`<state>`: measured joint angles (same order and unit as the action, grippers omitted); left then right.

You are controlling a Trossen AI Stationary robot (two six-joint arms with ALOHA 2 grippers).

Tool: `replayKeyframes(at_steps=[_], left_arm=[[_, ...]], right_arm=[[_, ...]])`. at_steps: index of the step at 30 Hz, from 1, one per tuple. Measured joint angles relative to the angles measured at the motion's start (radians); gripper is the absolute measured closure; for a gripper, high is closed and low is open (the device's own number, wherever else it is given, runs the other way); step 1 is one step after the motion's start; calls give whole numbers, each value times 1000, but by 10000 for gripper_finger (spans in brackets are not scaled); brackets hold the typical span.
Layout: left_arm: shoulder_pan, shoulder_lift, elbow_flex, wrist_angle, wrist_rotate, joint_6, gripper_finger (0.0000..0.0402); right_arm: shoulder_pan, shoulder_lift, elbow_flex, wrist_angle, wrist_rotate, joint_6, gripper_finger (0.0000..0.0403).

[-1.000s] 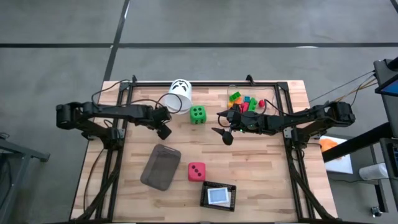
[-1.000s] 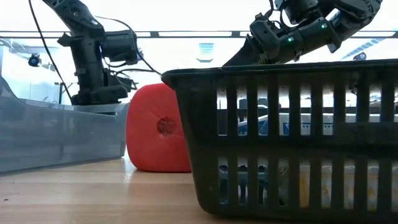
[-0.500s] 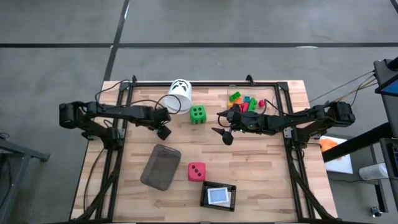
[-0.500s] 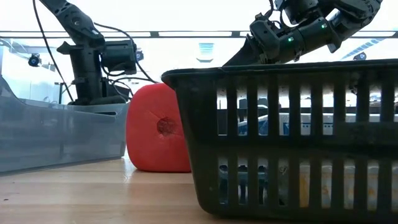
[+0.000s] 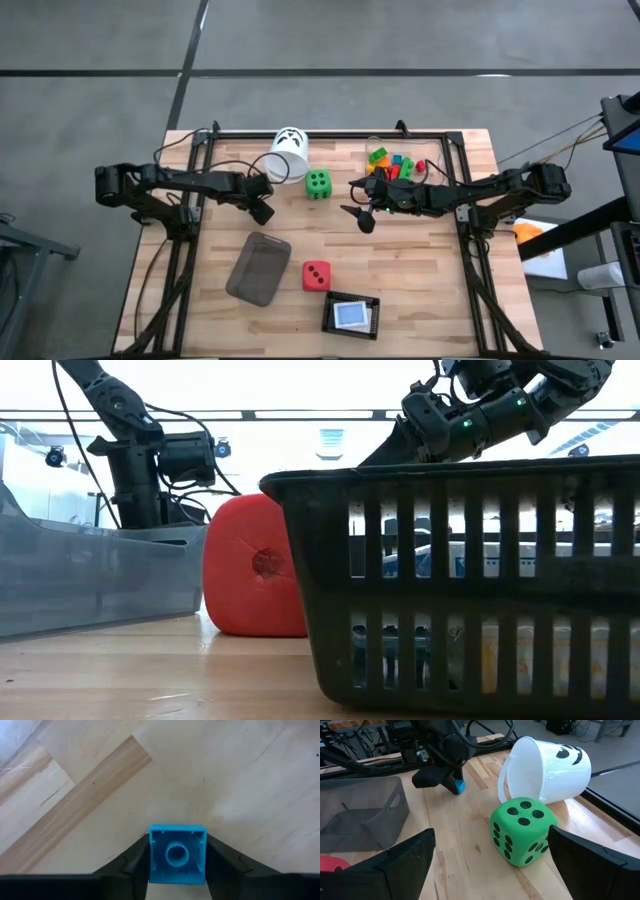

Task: Pick & Place Toys
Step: Put the blue game piece into the transparent bin

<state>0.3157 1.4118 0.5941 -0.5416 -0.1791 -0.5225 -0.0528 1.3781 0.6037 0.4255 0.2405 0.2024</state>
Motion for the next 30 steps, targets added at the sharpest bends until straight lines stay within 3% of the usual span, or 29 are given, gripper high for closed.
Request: replayKeyframes(at_steps=[3, 13, 20, 26, 30], left_arm=[[0, -1, 0, 0, 0, 6, 271], [-6, -16, 0, -2, -8, 109, 271], [-51, -133, 0, 4, -95, 139, 271], [-101, -310, -2, 60, -98, 219, 271], [-183, -439, -64, 268, -74, 349, 271]], right_arm=[[0, 0, 0, 0, 0, 0, 23], [0, 0, -2, 4, 0, -20, 23], [16, 14, -3, 56, 0, -53, 23], [28, 102, -3, 245, -24, -119, 23], [35, 215, -3, 498, -113, -180, 23]])
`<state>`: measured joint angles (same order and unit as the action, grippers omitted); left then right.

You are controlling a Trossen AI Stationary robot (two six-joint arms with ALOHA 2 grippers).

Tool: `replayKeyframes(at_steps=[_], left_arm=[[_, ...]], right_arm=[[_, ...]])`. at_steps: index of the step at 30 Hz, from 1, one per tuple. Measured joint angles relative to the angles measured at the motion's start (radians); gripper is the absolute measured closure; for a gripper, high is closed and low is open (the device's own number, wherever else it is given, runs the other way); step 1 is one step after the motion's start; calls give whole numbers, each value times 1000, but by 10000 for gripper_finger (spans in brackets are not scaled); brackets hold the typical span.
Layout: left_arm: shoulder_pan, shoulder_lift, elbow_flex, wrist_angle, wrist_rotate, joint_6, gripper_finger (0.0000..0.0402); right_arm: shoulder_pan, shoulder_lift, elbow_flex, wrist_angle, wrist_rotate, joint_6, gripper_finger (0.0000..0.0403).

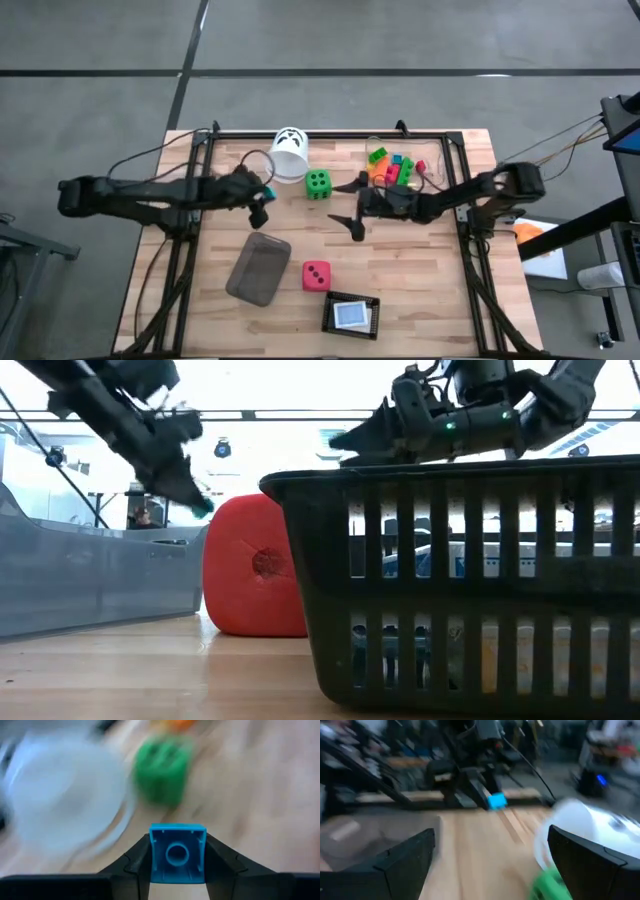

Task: Pick & Place Toys
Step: Put the blue game piece into the transparent bin

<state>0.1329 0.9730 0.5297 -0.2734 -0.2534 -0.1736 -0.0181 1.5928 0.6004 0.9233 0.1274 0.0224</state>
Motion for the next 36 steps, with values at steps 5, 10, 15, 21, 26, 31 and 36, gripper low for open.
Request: replayKeyframes(at_steps=[5, 10, 15, 21, 26, 31, 36], left_arm=[[-118, -102, -171, 435, 80, 171, 271], [-187, -123, -334, 797, 93, 279, 271], [-188, -114, -400, 955, 109, 247, 271], [-187, -81, -379, 972, 89, 177, 271], [-187, 21, -315, 1002, 86, 192, 271], [-184, 202, -188, 1051, 106, 239, 271], [-164, 416, -7, 1039, 137, 290, 271]], right_arm=[[4, 145, 9, 291, -89, -47, 23], [4, 223, 36, 363, -126, -48, 23], [6, 244, 72, 362, -136, -44, 23], [21, 177, 61, 368, -152, -60, 23], [70, 92, 33, 388, -177, -120, 23], [115, -9, -30, 338, -148, -188, 23], [150, -170, -159, 343, -65, -223, 23]])
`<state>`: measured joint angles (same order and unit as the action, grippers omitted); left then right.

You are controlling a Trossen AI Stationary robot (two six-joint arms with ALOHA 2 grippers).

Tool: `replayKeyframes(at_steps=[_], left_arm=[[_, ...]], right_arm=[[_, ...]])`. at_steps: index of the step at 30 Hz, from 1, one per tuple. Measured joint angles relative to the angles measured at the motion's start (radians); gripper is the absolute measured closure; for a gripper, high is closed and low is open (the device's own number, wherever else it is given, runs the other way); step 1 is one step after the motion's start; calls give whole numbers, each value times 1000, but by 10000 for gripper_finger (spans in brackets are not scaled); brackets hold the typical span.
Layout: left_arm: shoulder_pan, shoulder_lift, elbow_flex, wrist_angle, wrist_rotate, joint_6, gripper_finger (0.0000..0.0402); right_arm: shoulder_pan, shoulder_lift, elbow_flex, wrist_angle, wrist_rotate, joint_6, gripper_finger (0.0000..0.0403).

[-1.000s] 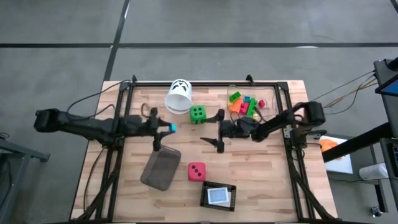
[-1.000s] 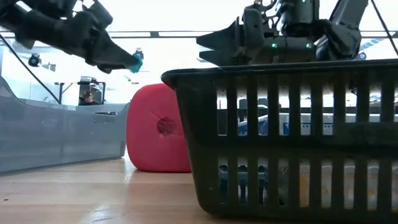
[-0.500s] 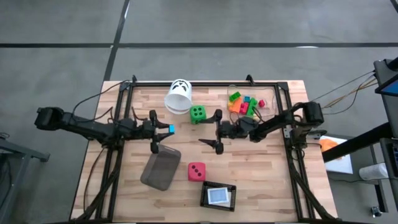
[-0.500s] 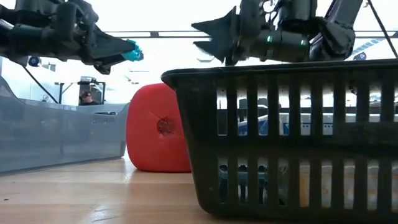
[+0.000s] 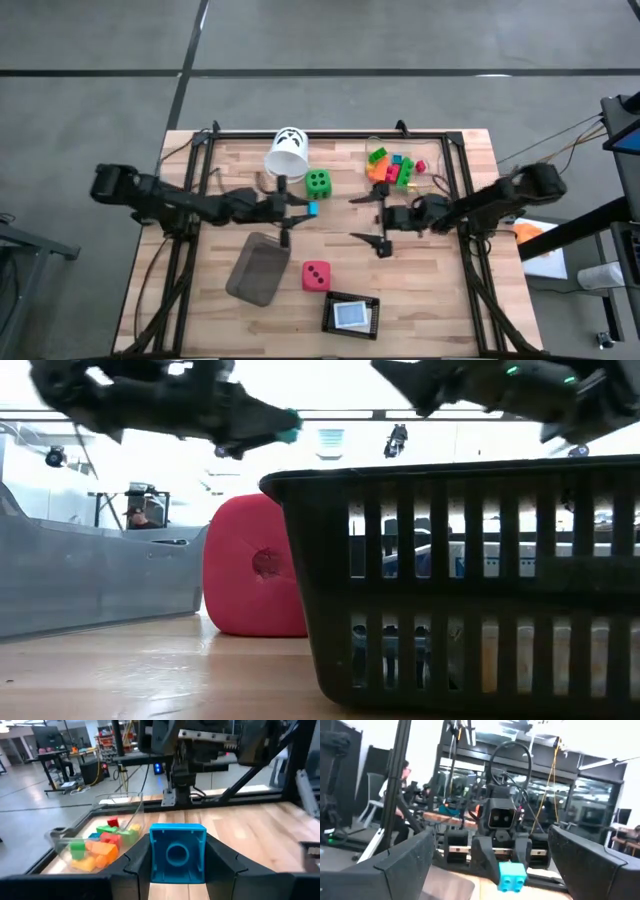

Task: Pick & Place Toys
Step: Put the blue game piece into the transparent bin

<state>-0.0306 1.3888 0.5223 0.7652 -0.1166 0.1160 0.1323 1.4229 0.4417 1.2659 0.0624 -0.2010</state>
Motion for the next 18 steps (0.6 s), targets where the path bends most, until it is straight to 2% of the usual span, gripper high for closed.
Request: replayKeyframes(at_steps=[4, 9, 13, 18], left_arm=[[56, 174, 160, -12, 39, 15, 271], [155, 366, 374, -30, 173, -44, 271], [214, 495, 566, -144, 212, -86, 271], [246, 628, 796, -339, 215, -86, 271]], right_arm=[[30, -161, -119, -1, 61, -25, 23], [57, -351, -238, -1, 74, -35, 23], [69, -440, -293, -2, 78, -35, 23], [69, -474, -314, 5, 80, -35, 23]])
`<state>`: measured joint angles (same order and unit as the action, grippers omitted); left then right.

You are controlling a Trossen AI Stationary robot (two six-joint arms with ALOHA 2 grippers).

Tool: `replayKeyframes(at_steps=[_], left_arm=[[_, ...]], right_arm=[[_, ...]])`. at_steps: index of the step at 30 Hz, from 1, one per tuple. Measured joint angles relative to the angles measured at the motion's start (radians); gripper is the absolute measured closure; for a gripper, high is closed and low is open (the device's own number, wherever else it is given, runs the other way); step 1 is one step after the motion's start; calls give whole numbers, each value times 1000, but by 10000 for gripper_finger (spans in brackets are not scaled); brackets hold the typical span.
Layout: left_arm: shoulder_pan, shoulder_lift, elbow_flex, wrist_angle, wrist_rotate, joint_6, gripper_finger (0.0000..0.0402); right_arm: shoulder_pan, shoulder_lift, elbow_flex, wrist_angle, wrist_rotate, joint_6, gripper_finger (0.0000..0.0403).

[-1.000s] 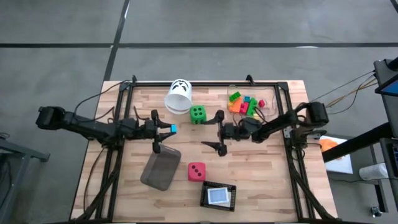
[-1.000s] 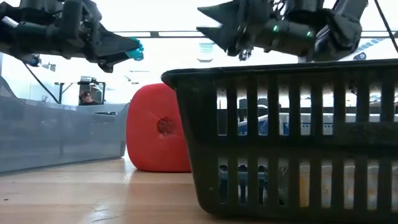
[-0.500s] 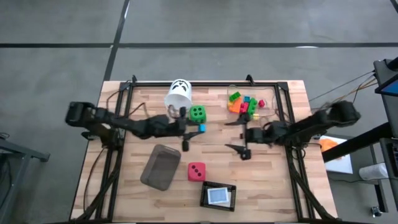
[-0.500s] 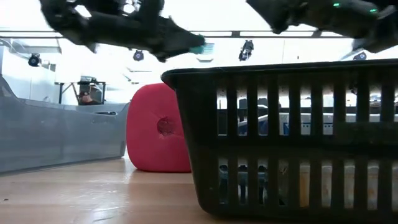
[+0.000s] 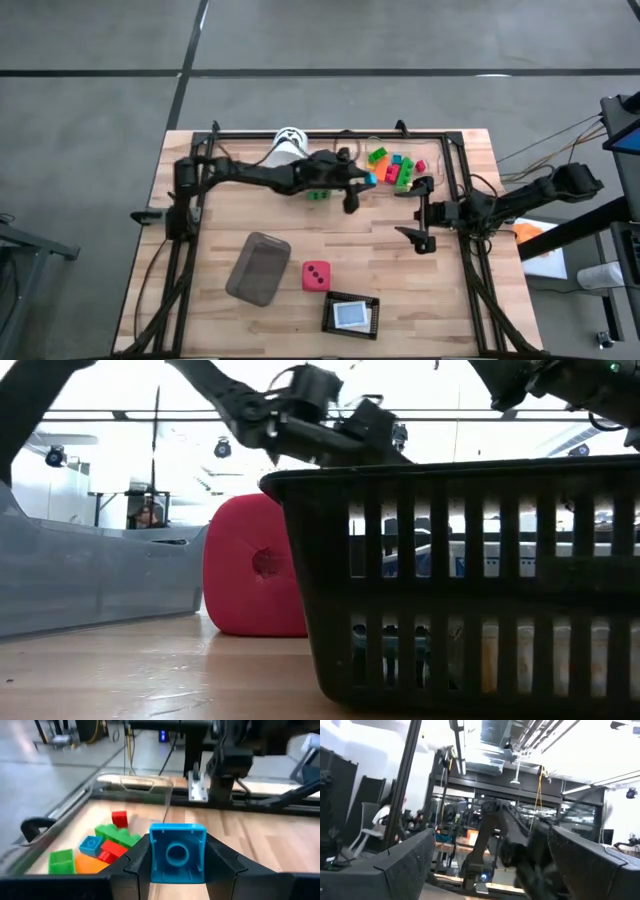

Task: Pick & Place Toys
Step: Put the blue game piece into the transparent bin

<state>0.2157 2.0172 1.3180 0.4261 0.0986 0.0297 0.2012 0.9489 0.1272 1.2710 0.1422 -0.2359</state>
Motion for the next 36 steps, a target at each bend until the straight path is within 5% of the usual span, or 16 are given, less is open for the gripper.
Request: replayKeyframes(at_steps=[12, 19, 36], left_arm=[[54, 239, 381, -238, 7, 26, 271], [85, 265, 391, -269, 3, 22, 267], [103, 264, 390, -338, -25, -4, 153]], right_arm=[[2, 38, 16, 2, 25, -3, 23], [3, 61, 30, 1, 26, -4, 23], [3, 79, 38, 0, 25, -3, 23]])
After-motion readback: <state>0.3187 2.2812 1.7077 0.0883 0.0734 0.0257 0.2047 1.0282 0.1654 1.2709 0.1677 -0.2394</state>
